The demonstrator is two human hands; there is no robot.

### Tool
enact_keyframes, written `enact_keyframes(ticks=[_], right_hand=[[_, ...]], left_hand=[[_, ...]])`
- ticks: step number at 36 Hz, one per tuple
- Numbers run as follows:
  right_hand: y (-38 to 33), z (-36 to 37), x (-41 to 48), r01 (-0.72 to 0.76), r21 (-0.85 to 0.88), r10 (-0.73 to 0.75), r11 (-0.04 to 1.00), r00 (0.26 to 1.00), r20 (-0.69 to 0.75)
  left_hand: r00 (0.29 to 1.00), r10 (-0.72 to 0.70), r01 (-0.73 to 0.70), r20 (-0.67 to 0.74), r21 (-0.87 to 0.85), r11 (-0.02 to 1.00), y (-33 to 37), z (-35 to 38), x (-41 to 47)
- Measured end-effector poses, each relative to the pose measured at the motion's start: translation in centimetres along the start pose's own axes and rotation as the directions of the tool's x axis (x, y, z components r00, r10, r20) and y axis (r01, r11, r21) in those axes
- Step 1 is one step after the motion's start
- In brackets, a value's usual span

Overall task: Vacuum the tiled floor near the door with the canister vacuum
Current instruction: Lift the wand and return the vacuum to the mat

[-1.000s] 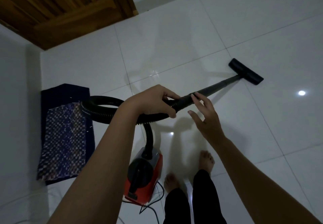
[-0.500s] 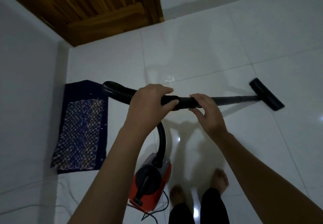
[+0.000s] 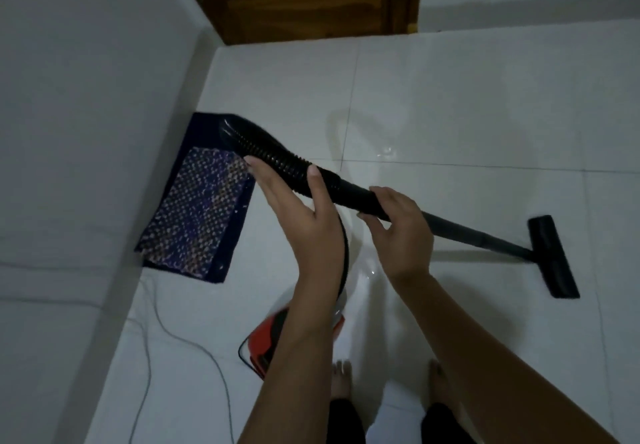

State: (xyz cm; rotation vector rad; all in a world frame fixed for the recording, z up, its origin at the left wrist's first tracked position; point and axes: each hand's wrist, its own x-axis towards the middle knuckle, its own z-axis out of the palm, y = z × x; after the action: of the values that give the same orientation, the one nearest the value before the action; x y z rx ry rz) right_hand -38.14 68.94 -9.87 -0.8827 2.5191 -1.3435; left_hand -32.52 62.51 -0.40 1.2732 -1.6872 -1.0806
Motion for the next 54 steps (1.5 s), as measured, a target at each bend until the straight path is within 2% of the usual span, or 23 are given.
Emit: enact_keyframes(ticks=[2, 6, 11, 19, 23, 26, 30, 33, 39, 41, 43, 45, 47, 51, 54], right_hand=[[-0.6, 0.2, -0.5, 0.026, -0.007, -0.026, 1.0, 1.0, -0.014], [-0.8, -0.2, -0.4, 0.1, 0.017, -0.1, 0.995, 0.995, 0.016], [0.2, -1.5, 0.4, 0.124, 0.171, -0.166, 0.977, 0.953, 0.255], [2.1, -1.5, 1.0, 0.037, 0.217, -0.146, 0.975, 0.847, 0.511], [1.3, -0.4, 0.5, 0.087, 0.235, -0.196, 0.968, 0.848, 0.492], [0.2, 1.1, -0.7, 0.109, 0.251, -0.219, 0.962, 0.856, 0.467], [-1.8, 3.4, -2.0, 0.142, 0.276, -0.247, 0.951, 0.883, 0.398], [-3.8, 5.1, -2.1, 0.143, 0.263, -0.244, 0.954, 0.881, 0.406], [-6.3, 9.1, -2.4, 0.19, 0.317, -0.311, 0.929, 0.866, 0.392], [-6.2, 10.4, -2.3, 0.18, 0.405, -0.359, 0.896, 0.831, 0.424], [-5.1, 11.4, -1.9, 0.152, 0.479, -0.41, 0.865, 0.763, 0.499], [-3.1, 12.3, -1.7, 0.164, 0.507, -0.47, 0.846, 0.679, 0.565], [-0.7, 13.2, -1.7, 0.184, 0.51, -0.5, 0.84, 0.626, 0.598], [2.0, 16.3, -2.0, 0.234, 0.558, -0.553, 0.796, 0.657, 0.513], [2.7, 19.0, -2.4, 0.288, 0.634, -0.628, 0.718, 0.661, 0.411]], left_hand=[[1.0, 0.013, -0.016, -0.026, -0.105, 0.994, 0.3, 0.2, -0.5], [0.998, 0.004, -0.016, -0.063, -0.197, 0.98, 0.5, 0.2, -0.3], [0.996, -0.013, -0.009, -0.088, -0.248, 0.969, 1.1, -1.3, 1.0], [0.986, -0.005, -0.052, -0.165, -0.335, 0.941, 2.6, -4.3, 2.9], [0.974, -0.021, -0.062, -0.225, -0.356, 0.932, 2.5, -5.7, 3.7], [0.963, 0.016, -0.101, -0.268, -0.308, 0.946, 1.5, -6.7, 3.7], [0.984, 0.022, -0.065, -0.175, -0.245, 0.967, -1.5, -7.3, 2.3], [0.996, 0.002, -0.023, -0.085, -0.236, 0.971, -3.6, -7.7, 1.5], [0.99, 0.044, -0.075, -0.135, -0.232, 0.97, -5.2, -10.6, 4.3], [0.986, 0.073, -0.106, -0.15, -0.226, 0.968, -5.7, -11.4, 5.2], [0.981, 0.089, -0.127, -0.17, -0.228, 0.965, -6.3, -12.0, 5.9], [0.972, 0.118, -0.165, -0.205, -0.229, 0.959, -7.0, -12.6, 6.7], [0.961, 0.15, -0.203, -0.234, -0.221, 0.954, -7.7, -12.8, 7.4], [0.937, 0.213, -0.278, -0.276, -0.221, 0.935, -9.3, -12.6, 8.8], [0.911, 0.258, -0.326, -0.32, -0.178, 0.929, -11.6, -12.3, 9.2]])
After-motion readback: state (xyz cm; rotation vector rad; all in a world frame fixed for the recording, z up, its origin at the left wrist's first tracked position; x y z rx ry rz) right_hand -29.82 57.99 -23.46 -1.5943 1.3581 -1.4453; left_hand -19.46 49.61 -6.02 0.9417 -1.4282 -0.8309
